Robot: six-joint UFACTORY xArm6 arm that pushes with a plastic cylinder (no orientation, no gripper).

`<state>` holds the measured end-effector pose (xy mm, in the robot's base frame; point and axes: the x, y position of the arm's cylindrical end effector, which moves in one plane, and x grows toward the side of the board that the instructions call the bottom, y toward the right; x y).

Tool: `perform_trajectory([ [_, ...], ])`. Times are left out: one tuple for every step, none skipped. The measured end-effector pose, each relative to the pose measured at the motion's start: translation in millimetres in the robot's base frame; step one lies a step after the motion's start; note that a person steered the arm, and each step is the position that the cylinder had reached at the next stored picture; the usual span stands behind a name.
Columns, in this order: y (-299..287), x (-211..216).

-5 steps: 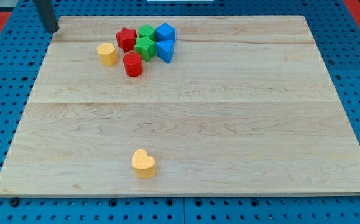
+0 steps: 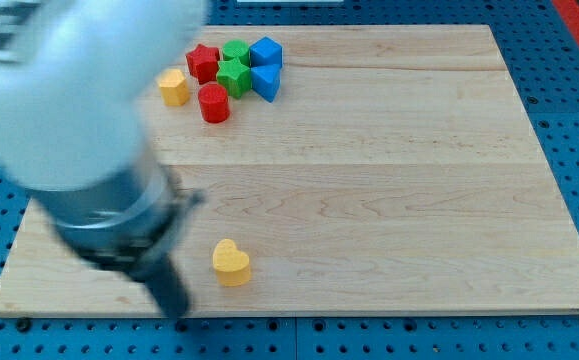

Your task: Slide the yellow heart below the red circle

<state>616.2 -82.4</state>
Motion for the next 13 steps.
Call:
perform_trajectory([
  [58,-34],
  [91,-70],
  [79,-54],
  [61,-33],
  [27,-72],
  [6,-119],
  [-8,-90],
  [-33,-112],
  [12,-123],
  [32,-150],
  [21,-92],
  [-30,-128],
  [-5,-155],
])
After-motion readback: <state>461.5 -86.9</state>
